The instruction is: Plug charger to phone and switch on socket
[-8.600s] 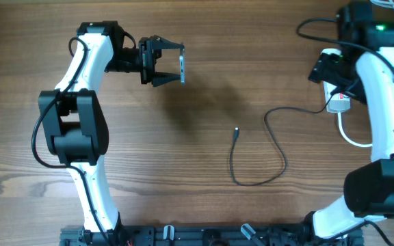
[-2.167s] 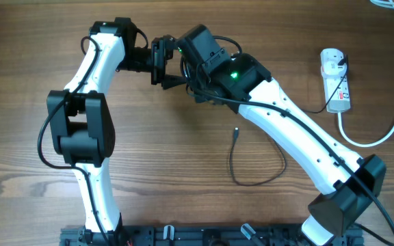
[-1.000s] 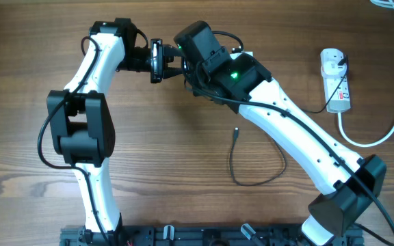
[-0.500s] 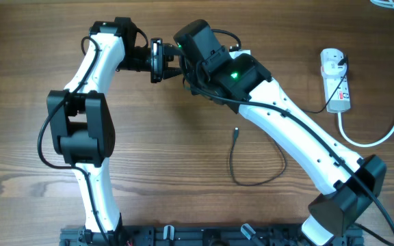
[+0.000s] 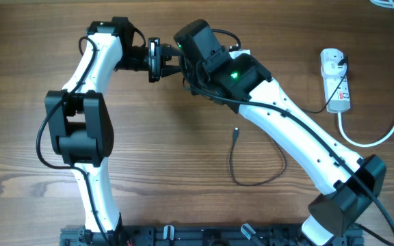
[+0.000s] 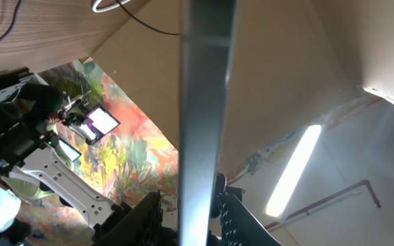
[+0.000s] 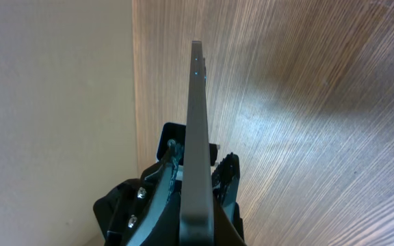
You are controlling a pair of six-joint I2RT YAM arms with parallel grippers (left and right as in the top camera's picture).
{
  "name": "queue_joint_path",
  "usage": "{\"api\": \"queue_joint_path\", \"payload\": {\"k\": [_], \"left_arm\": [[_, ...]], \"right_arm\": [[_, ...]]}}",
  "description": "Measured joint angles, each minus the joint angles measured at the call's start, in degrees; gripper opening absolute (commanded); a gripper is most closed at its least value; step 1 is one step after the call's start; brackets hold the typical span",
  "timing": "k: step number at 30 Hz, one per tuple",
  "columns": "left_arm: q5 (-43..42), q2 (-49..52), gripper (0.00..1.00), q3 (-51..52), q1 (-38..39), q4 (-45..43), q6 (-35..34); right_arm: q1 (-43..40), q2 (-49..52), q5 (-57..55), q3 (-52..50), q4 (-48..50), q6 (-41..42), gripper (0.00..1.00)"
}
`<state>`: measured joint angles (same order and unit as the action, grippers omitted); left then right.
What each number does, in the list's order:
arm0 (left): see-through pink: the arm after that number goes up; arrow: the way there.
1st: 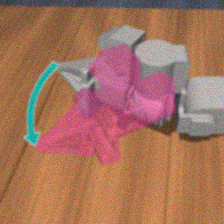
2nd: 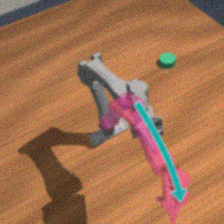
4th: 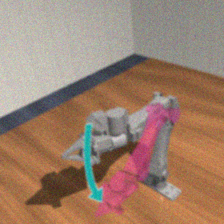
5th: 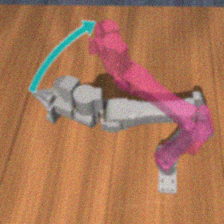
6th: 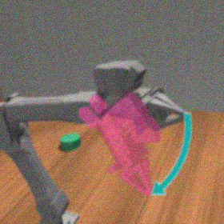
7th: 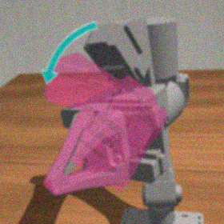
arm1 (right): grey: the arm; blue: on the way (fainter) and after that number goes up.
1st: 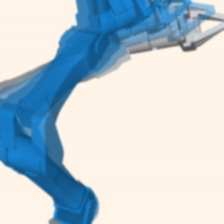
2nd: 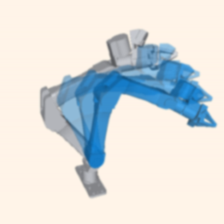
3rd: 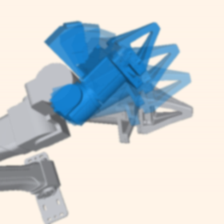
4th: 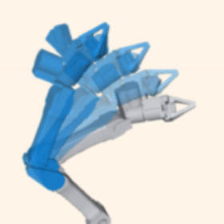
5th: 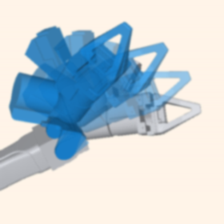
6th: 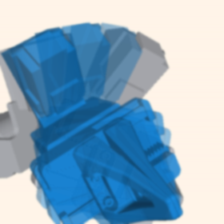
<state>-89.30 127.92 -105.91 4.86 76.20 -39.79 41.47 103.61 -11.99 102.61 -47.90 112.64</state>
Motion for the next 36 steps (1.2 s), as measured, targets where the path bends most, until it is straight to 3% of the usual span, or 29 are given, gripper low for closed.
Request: {"api": "queue_joint_path", "payload": {"k": [12,15,20,22,30,36], "left_arm": [[-0.07,-0.02,0.07,0.00,-0.11,-0.17,0.04],[-0.07,-0.07,0.04,0.00,-0.15,-0.37,0.09],[0.92,-0.11,0.04,0.00,-0.11,-0.39,0.00],[0.92,-0.11,0.04,0.00,-0.09,-1.46,0.00],[3.76,-0.11,0.04,0.00,-0.11,-5.75,-0.07],[10.93,-0.11,0.04,0.00,-0.11,-7.45,8.44]], "right_arm": [[0.00,0.00,0.96,0.00,0.09,-0.39,0.05],[-0.07,0.00,1.07,0.00,0.26,-0.72,0.34],[0.00,-0.24,1.44,0.00,2.60,-9.88,0.71],[-0.11,-0.66,1.64,0.00,3.26,-14.47,1.00],[-7.61,-8.79,8.13,0.00,0.48,-38.40,1.00],[-21.86,-13.09,16.57,0.63,-16.41,-61.27,1.00]]}}
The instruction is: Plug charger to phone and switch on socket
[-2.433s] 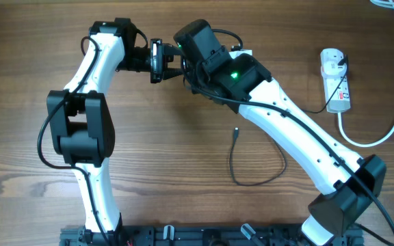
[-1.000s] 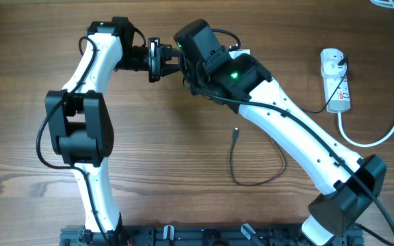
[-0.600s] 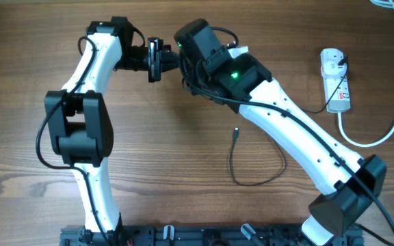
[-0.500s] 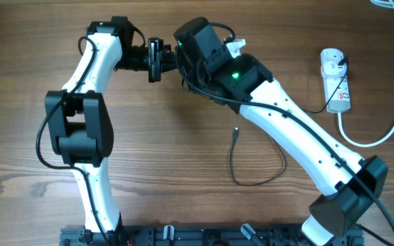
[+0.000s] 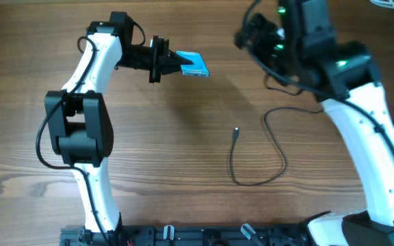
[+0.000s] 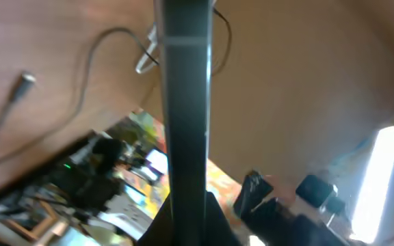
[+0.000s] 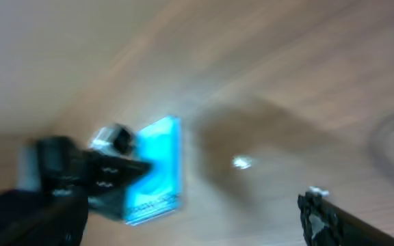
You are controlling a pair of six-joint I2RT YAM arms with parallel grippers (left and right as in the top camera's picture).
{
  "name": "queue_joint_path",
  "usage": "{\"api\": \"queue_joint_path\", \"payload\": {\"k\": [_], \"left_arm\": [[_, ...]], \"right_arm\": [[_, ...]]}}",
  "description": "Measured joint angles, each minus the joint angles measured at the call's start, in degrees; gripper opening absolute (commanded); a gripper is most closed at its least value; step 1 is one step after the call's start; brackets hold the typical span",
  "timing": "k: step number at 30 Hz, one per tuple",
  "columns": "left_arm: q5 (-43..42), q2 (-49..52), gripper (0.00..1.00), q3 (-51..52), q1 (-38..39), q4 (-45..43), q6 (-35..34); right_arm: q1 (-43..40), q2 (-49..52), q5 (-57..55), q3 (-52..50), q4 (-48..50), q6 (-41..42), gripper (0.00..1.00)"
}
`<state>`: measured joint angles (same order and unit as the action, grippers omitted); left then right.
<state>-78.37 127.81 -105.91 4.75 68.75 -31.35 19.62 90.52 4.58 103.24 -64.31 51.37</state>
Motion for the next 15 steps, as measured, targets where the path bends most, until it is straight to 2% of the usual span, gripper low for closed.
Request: {"api": "queue_joint_path", "payload": {"k": [2,3,7,11,15], "left_arm": [[2.64,0.00,0.04,0.02,0.00,-0.09,2.21],[5.68,0.00,0.04,0.00,0.00,-0.04,3.06],[13.42,0.00,0.04,0.00,0.00,-0.11,7.04],[17.31,0.00,0.04,0.02,-0.31,-0.15,9.49],[22.62,0.00,0.04,0.00,-1.97,-0.15,11.78]], "right_arm": [[-1.68,-0.02,0.61,-1.31,-3.28,-3.85,0.98],[-2.01,-0.07,0.96,-3.13,-4.09,-6.10,0.93],[-2.05,-0.09,1.66,-14.10,-2.78,-8.61,0.86],[-2.05,0.20,3.56,-27.43,3.65,-8.76,0.63],[-1.33,0.26,7.67,-40.06,13.51,-9.05,0.63]]}}
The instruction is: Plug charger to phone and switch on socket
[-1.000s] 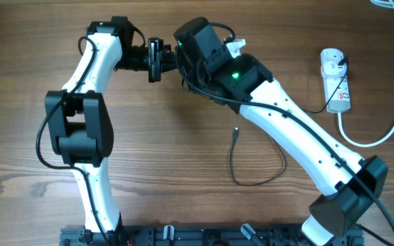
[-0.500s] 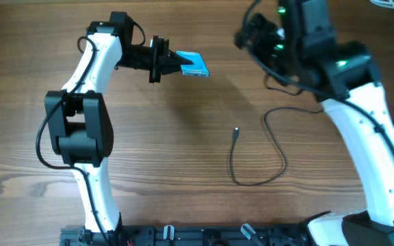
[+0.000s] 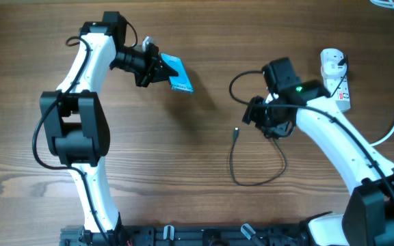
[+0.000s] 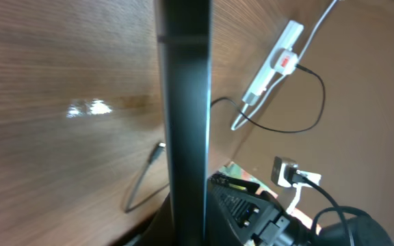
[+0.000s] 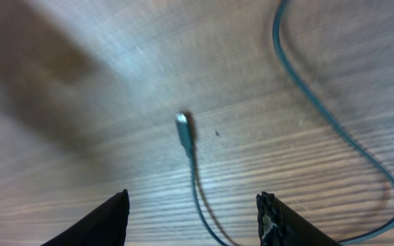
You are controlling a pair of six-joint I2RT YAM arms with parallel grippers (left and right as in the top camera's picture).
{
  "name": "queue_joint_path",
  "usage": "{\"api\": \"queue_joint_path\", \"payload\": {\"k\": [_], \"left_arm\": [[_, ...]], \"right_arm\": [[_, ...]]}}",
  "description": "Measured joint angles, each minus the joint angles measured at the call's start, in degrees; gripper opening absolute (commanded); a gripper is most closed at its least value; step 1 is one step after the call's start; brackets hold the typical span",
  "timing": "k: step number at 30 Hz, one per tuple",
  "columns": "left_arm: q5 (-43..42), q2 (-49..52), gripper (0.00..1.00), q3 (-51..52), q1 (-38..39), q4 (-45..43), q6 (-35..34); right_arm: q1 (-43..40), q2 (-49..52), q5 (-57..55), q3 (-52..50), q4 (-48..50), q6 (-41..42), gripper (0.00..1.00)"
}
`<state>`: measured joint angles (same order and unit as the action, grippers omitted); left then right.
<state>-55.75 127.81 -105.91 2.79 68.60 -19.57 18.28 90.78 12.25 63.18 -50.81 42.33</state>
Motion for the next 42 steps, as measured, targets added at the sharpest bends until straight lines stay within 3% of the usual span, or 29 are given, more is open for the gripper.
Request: {"api": "queue_joint_path", "payload": {"k": [3,7,9,12,18,21,40,42], "left_arm": [[1.31,0.00,0.04,0.02,-0.28,-0.11,2.43],[1.73,0.00,0.04,0.02,-0.22,-0.55,3.45],[1.92,0.00,0.04,0.02,-0.22,-0.46,4.07],[2.14,0.00,0.04,0.02,-0.22,-0.31,4.26],[2.23,0.00,0.04,0.02,-0.22,-0.28,4.28],[2.38,0.00,0.04,0.00,-0.22,-0.28,4.28],[2.40,0.00,0.04,0.02,-0.22,-0.24,4.28],[2.40,0.00,0.04,0.02,-0.22,-0.22,4.28]], "right_arm": [[3.69,0.87,1.22,-4.15,2.62,0.00,0.66],[6.97,7.98,1.64,-2.34,0.90,0.02,0.66],[7.82,13.09,1.18,-1.16,0.92,0.26,0.62],[8.87,14.69,-0.52,-1.11,1.60,1.60,0.46],[11.82,14.69,-3.76,-0.76,4.79,4.90,0.43],[13.46,14.69,-5.90,-0.76,4.83,6.27,0.33],[13.55,14.69,-10.40,-0.79,6.64,7.48,0.30],[13.55,14.71,-10.40,-1.20,7.63,7.48,0.25]]}}
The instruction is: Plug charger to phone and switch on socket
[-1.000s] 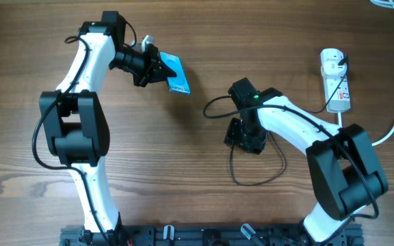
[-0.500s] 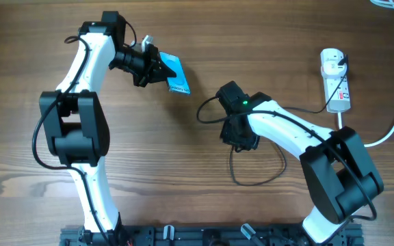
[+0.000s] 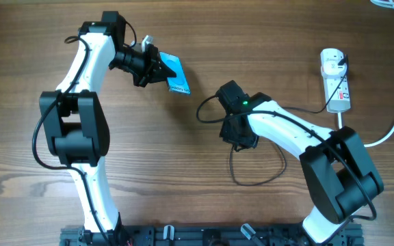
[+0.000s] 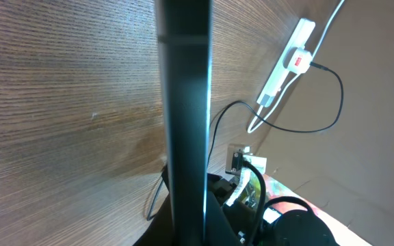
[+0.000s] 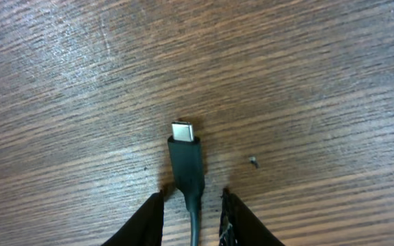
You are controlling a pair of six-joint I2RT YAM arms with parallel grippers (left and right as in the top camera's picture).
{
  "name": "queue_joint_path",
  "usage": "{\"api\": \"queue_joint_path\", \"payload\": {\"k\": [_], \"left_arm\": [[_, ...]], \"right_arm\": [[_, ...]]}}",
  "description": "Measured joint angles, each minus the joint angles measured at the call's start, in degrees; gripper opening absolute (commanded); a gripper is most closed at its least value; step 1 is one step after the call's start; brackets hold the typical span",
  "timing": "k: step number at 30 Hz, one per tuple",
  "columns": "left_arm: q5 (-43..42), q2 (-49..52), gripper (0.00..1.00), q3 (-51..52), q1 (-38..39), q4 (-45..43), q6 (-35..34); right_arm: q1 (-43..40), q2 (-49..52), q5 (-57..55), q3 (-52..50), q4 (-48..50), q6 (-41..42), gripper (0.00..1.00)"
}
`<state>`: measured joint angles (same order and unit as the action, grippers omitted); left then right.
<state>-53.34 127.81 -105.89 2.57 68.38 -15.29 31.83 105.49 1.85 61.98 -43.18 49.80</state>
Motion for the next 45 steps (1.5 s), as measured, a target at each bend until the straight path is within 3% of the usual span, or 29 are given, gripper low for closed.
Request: {"api": "queue_joint_path", "payload": {"k": [15,19,25,29,34,37,41,45], "left_arm": [[0.00,0.00,0.04,-0.02,0.00,0.13,0.00],[0.00,0.00,0.04,0.00,0.00,0.13,0.00],[0.00,0.00,0.04,-0.02,0.00,0.13,0.00],[-0.31,0.00,0.04,-0.02,0.00,-0.96,0.22],[-12.76,0.00,0.04,0.00,0.00,-6.12,5.73],[-20.87,0.00,0.04,0.00,0.00,-6.54,11.10],[-25.73,0.00,0.04,0.00,0.00,-6.49,16.98],[-26.86,0.00,0.04,0.00,1.33,-6.25,20.70]], "right_arm": [[0.00,-0.02,-0.22,-0.76,0.79,0.04,0.13],[0.00,-0.02,-0.15,-0.76,1.18,0.02,0.21],[0.00,-0.02,0.00,-0.76,1.29,0.04,0.05],[-0.02,-0.02,0.02,-0.76,1.25,-1.36,0.04],[-0.68,-0.48,5.88,3.19,-0.55,-7.76,0.04],[-0.87,-6.67,11.23,4.76,-0.68,-13.46,0.04],[-0.87,-17.20,18.14,5.05,-1.57,-17.86,0.04],[-0.85,-20.74,21.77,5.27,-2.01,-18.67,0.04]]}}
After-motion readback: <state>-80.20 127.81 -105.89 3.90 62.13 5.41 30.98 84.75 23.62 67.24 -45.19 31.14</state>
